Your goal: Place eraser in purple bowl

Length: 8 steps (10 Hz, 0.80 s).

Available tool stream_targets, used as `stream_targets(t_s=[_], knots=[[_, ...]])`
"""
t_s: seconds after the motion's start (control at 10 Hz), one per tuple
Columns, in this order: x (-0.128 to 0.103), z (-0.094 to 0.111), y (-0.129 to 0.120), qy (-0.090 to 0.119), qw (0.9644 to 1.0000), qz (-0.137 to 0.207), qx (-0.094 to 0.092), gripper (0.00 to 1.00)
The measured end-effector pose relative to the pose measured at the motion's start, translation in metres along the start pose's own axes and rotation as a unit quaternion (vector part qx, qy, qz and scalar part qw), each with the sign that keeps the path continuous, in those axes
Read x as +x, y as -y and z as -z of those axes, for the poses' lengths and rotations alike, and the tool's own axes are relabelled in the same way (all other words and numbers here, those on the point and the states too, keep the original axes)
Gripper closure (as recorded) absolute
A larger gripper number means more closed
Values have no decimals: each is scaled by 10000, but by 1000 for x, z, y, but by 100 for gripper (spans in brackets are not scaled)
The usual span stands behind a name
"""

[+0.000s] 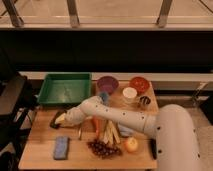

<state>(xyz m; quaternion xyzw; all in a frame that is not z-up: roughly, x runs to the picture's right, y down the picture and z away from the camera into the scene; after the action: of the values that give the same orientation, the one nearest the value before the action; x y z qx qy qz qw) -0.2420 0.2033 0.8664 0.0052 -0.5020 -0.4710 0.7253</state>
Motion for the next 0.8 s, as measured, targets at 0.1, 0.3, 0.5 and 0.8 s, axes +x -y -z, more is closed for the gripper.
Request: stream_targets(t_s=[0.1,0.3,0.5,0.8], knots=[[0,0,0,0,10000,0,0,100],[0,0,0,1,10000,0,0,89],[0,0,0,1,10000,0,0,67],[0,0,0,2,10000,1,0,36]])
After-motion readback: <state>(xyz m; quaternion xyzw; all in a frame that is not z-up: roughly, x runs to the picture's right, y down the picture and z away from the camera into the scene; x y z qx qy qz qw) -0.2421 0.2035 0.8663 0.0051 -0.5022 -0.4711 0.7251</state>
